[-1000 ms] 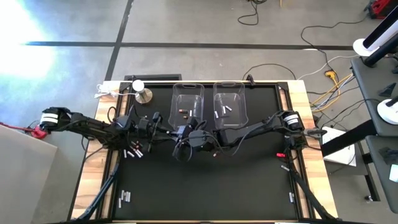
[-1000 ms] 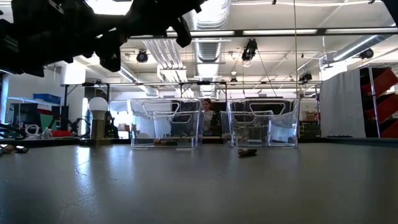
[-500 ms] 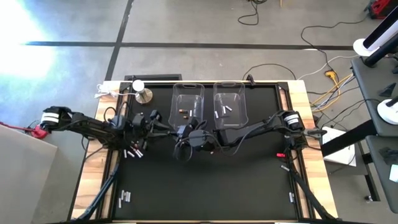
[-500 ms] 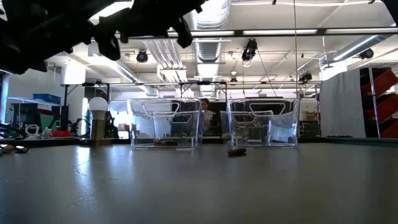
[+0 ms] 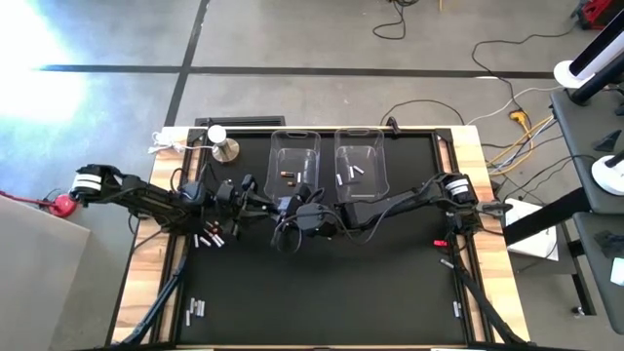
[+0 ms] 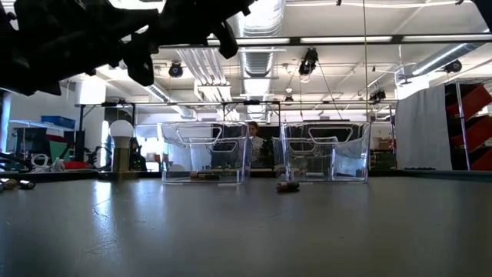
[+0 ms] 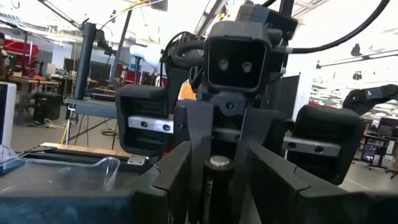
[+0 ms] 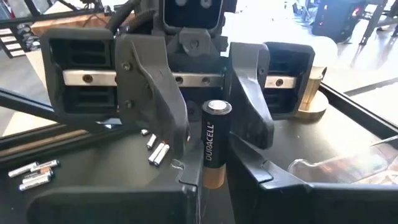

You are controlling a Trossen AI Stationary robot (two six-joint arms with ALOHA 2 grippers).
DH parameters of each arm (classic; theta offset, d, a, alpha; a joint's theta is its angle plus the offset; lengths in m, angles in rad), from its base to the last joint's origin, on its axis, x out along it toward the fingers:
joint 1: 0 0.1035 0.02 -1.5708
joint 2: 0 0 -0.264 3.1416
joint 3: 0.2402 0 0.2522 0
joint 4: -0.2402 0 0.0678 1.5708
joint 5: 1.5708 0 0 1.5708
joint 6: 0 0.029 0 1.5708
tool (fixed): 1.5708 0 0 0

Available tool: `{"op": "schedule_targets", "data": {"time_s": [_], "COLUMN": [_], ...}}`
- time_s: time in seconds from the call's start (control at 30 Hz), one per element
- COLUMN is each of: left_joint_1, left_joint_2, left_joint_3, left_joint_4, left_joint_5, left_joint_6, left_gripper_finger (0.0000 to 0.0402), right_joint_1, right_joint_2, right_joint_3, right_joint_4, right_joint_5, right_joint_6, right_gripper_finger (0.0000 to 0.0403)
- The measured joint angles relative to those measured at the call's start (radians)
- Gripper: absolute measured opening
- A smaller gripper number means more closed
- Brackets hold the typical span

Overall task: Sort batteries
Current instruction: Put the black battery into the left transparent bin

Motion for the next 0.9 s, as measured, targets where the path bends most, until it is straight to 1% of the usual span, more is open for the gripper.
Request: {"op": "schedule_targets", "data": {"time_s": [0.13,0.27,0.37,0.47,0.5,0.67,0.7,0.77,0.9], "left_joint_1": [0.0,0.0,0.0,0.0,0.0,0.0,0.0,0.0,0.0], "left_joint_2": [0.008,0.008,0.008,0.009,0.009,0.008,0.008,0.008,0.008], "left_joint_3": [0.001,0.002,0.002,0.002,0.002,0.002,0.002,0.003,0.003], "left_joint_4": [0.002,0.006,0.013,0.013,0.013,0.012,0.012,0.011,-0.007], "left_joint_5": [0.0,0.0,0.012,0.019,0.024,0.034,0.034,0.033,0.035], "left_joint_6": [0.01,0.021,0.029,0.067,0.07,0.077,0.075,0.064,0.05], "left_gripper_finger": [0.0129,0.0115,0.0087,0.0036,0.0029,0.0029,0.0029,0.0029,0.0029], "right_joint_1": [0.002,0.002,0.003,0.003,0.003,0.007,0.007,0.007,0.007], "right_joint_2": [-0.003,-0.005,-0.005,-0.005,-0.005,-0.01,-0.011,-0.015,-0.03], "right_joint_3": [0.0,0.0,0.0,0.0,0.0,0.0,0.0,0.0,0.0], "right_joint_4": [-0.002,0.0,0.002,0.0,0.0,0.002,0.002,-0.004,-0.053], "right_joint_5": [0.0,0.001,0.0,0.001,0.003,0.0,-0.001,-0.005,-0.002], "right_joint_6": [0.0,0.002,0.002,0.0,-0.003,-0.03,-0.028,-0.002,0.0], "right_gripper_finger": [0.0036,0.0036,0.0036,0.0036,0.0036,0.0037,0.0042,0.0066,0.0135]}}
